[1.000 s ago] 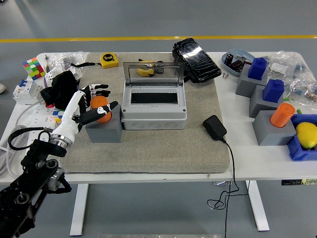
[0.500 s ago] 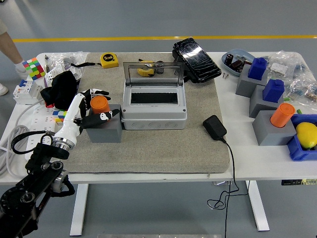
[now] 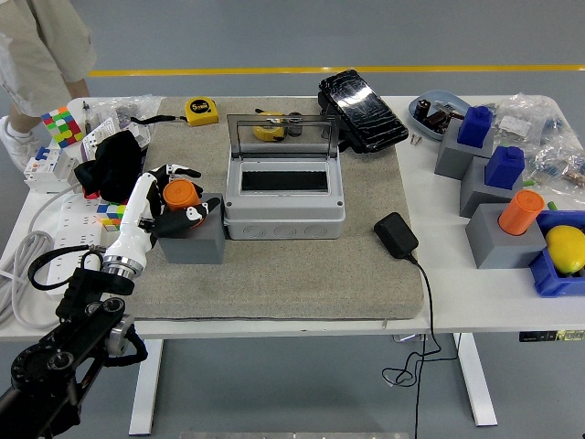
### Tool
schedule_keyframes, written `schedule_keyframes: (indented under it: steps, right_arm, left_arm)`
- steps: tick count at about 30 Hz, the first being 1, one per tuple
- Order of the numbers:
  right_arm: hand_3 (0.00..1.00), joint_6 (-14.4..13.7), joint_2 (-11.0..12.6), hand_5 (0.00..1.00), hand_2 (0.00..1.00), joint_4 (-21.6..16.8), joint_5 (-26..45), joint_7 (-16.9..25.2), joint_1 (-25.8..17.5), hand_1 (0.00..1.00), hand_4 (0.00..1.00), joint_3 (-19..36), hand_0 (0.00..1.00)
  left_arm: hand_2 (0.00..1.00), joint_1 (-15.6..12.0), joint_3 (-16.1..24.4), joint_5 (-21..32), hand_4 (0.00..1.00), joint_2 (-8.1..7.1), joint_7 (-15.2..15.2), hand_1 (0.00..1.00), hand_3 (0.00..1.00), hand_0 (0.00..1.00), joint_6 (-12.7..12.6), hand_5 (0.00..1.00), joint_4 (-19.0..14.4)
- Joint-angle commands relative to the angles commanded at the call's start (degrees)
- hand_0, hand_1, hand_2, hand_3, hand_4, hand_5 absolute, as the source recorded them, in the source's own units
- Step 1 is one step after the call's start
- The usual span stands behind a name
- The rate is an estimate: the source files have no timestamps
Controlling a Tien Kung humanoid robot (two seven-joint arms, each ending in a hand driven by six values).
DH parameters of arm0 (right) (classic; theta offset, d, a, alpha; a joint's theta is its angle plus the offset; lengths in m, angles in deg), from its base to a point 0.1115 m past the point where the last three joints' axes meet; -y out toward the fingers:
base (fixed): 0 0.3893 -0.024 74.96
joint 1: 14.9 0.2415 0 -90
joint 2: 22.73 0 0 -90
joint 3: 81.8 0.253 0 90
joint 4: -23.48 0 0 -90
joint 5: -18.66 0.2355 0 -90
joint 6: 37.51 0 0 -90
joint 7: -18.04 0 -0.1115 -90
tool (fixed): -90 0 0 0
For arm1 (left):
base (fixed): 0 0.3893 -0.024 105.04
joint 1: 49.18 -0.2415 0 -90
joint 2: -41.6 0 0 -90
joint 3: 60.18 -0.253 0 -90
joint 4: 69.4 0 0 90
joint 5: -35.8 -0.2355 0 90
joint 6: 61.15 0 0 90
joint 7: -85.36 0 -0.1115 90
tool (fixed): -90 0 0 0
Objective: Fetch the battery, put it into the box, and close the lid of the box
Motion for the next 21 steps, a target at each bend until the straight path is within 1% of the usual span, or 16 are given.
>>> schedule_keyframes:
  steps: [2, 3, 8, 9, 14, 15, 20, 21]
  right_arm:
    - [0.546, -0.03, 0.01, 0.478, 0.572, 0.00, 0.05, 0.09, 0.01, 0.593, 0.921, -0.07, 0.563]
    - [0.545, -0.05, 0.02, 0.476, 0.571, 0.00, 0.10, 0.13, 0.00, 0.593, 0.921, -0.12, 0.561]
    - [0.545, -0.07, 0.09, 0.476, 0.571, 0.01, 0.22, 0.24, 0.02, 0.593, 0.921, -0.47, 0.561]
    - [0.546, -0.08, 0.11, 0.476, 0.570, 0.00, 0.22, 0.26, 0.09, 0.592, 0.920, -0.54, 0.560]
    - [0.546, -0.09, 0.11, 0.476, 0.570, -0.02, 0.27, 0.39, 0.21, 0.592, 0.920, -0.66, 0.560]
    - [0.545, -0.12, 0.12, 0.474, 0.569, -0.02, 0.29, 0.45, 0.22, 0.593, 0.920, -0.66, 0.562]
    - [0.545, -0.23, 0.16, 0.474, 0.569, -0.01, 0.39, 0.72, 0.21, 0.593, 0.920, -0.70, 0.562]
    - [0.545, -0.25, 0.16, 0.473, 0.569, -0.01, 0.39, 0.77, 0.20, 0.592, 0.920, -0.68, 0.562]
  left_arm:
    - [0.327, 0.25, -0.20, 0.54, 0.849, 0.25, 0.63, 0.337, 0.411, 0.313, -0.27, 0.002, 0.58]
    - [0.286, 0.37, -0.27, 0.82, 0.789, 0.35, 0.92, 0.284, 0.345, 0.244, -0.41, 0.002, 0.83]
    - [0.286, 1.10, -0.64, 2.14, 0.789, 0.97, 2.00, 0.284, 0.345, 0.244, -1.12, 0.002, 2.05]
    - [0.239, 1.28, -0.70, 2.31, 0.748, 1.10, 2.14, 0.218, 0.260, 0.221, -1.21, 0.002, 2.25]
    - [0.239, 2.08, -1.18, 2.52, 0.748, 1.82, 2.49, 0.218, 0.260, 0.221, -1.39, 0.002, 3.12]
    - [0.186, 2.23, -1.23, 2.55, 0.730, 2.01, 2.62, 0.182, 0.229, 0.198, -1.44, 0.002, 3.27]
    - [0.186, 2.63, -1.17, 2.31, 0.730, 2.50, 3.25, 0.182, 0.229, 0.198, -1.73, 0.002, 3.29]
    - [0.168, 2.68, -1.07, 2.13, 0.723, 2.53, 3.33, 0.157, 0.217, 0.185, -1.78, 0.002, 3.22]
